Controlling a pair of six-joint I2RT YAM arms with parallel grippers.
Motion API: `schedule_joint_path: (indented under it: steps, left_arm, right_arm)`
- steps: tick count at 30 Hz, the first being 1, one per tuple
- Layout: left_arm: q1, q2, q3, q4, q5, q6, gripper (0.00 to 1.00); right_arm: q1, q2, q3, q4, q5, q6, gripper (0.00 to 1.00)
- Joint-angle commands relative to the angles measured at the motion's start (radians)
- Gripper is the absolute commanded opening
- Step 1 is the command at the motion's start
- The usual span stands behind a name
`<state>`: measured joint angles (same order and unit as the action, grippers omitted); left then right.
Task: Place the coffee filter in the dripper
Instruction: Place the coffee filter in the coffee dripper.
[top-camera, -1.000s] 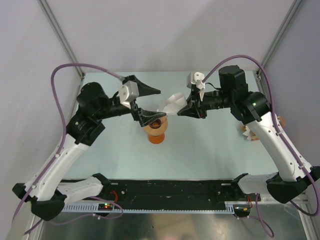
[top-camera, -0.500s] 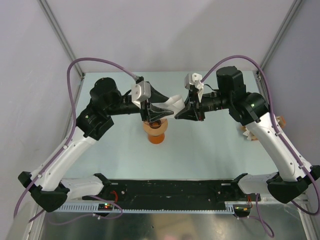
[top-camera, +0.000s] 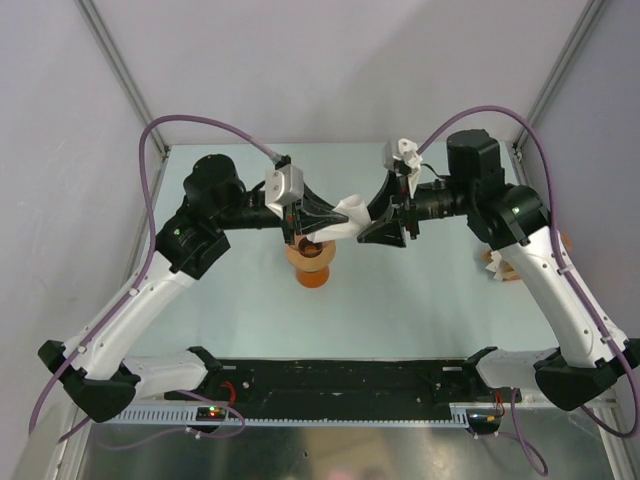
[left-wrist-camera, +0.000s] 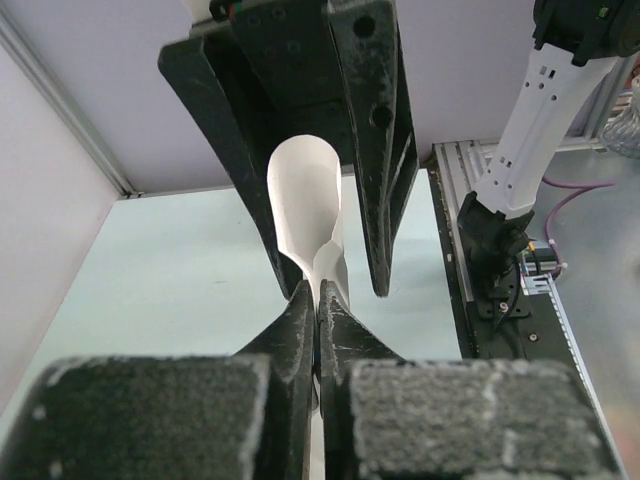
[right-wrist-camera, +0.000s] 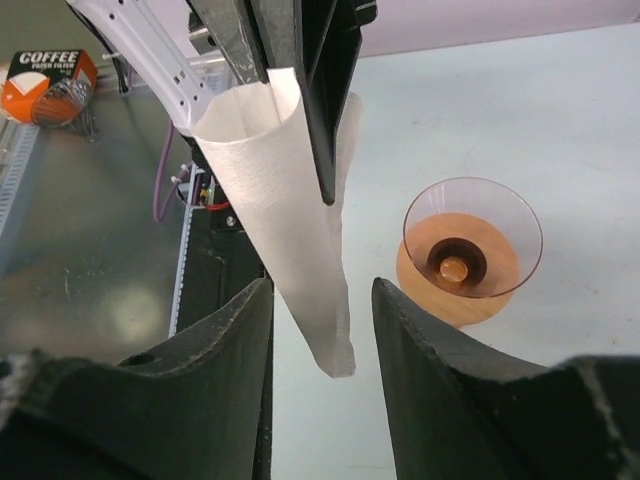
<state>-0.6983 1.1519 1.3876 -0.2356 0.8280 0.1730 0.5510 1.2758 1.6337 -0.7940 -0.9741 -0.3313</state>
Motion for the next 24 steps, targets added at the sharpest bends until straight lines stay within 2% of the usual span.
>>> schedule_joint_path:
  steps: [1,3,5,7,9,12,13,14,15,17,21,22,24]
  left_arm:
    - [0.001,-0.012,0.017,0.015,0.034,-0.010,0.00]
    - [0.000,-0.009,0.020,0.016,0.034,-0.013,0.00]
    - [0.000,-0.007,0.024,0.015,0.033,-0.012,0.00]
    - [0.001,-0.005,0.026,0.016,0.033,-0.012,0.00]
    - [0.002,-0.005,0.025,0.015,0.034,-0.013,0.00]
    - [0.002,-0.005,0.021,0.015,0.035,-0.011,0.00]
    - [0.001,-0.005,0.019,0.015,0.037,-0.011,0.00]
    - [0.001,-0.005,0.018,0.016,0.040,-0.008,0.00]
    - [0.001,-0.004,0.016,0.017,0.043,-0.006,0.00]
    - [0.001,-0.002,0.013,0.016,0.049,-0.004,0.00]
    - [0.000,0.007,0.010,0.017,0.054,-0.001,0.00]
    - [0.001,0.009,0.010,0.016,0.055,0.001,0.00]
    - [0.001,0.010,0.010,0.016,0.053,0.001,0.00]
  right_arm:
    - [-0.022,-0.049,0.032,0.071,-0.067,0.072,0.49]
    - [-0.022,-0.045,0.040,0.086,-0.076,0.086,0.44]
    - [-0.024,-0.039,0.041,0.088,-0.087,0.083,0.30]
    - [-0.025,-0.038,0.040,0.086,-0.090,0.077,0.10]
    - [-0.026,-0.040,0.039,0.086,-0.095,0.069,0.02]
    - [-0.030,-0.045,0.040,0.094,-0.102,0.075,0.02]
    - [-0.031,-0.048,0.041,0.107,-0.102,0.083,0.09]
    - [-0.031,-0.051,0.040,0.119,-0.099,0.098,0.26]
    - [-0.031,-0.053,0.041,0.139,-0.096,0.111,0.36]
    - [-0.031,-0.054,0.041,0.191,-0.086,0.152,0.45]
    - [-0.030,-0.042,0.044,0.301,-0.077,0.250,0.40]
    - [-0.029,-0.036,0.047,0.321,-0.076,0.268,0.35]
    - [-0.030,-0.029,0.054,0.335,-0.078,0.283,0.16]
